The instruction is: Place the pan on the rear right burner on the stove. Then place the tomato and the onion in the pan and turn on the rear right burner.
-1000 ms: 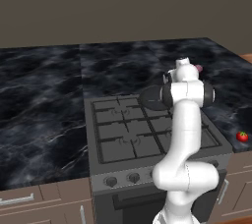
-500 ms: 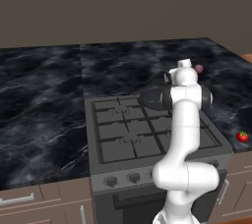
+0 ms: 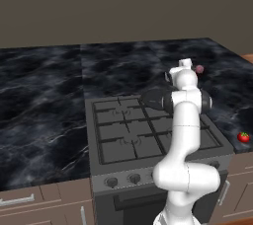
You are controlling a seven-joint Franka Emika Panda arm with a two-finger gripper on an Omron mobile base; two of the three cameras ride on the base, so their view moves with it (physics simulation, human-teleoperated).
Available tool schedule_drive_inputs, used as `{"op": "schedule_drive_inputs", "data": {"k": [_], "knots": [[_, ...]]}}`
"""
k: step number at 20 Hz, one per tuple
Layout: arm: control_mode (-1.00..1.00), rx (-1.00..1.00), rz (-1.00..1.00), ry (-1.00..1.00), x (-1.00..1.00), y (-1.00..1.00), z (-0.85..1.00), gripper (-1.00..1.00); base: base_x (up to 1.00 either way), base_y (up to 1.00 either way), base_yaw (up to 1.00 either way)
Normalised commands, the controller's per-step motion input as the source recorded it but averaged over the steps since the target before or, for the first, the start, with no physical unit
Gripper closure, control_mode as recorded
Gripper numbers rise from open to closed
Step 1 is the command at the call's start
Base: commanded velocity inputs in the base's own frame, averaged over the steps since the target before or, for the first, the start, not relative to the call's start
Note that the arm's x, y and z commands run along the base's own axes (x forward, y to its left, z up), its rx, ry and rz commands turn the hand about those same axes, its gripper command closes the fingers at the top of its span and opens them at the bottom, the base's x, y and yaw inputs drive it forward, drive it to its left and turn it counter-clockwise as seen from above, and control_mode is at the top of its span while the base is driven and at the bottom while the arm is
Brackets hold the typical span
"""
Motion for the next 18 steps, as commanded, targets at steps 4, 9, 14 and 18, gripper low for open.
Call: {"op": "schedule_drive_inputs", "data": {"k": [4, 9, 14, 18], "knots": [[-1.00, -0.04, 0.00, -0.08, -0.13, -0.01, 0.04, -1.00, 0.00, 0.00, 0.00], [-1.00, -0.05, 0.00, -0.09, -0.24, -0.02, 0.09, -1.00, 0.00, 0.00, 0.00], [-1.00, -0.03, -0.01, -0.11, -0.22, 0.00, 0.33, -1.00, 0.00, 0.00, 0.00], [-1.00, -0.01, -0.02, -0.15, -0.36, 0.00, 0.44, -1.00, 0.00, 0.00, 0.00]]}}
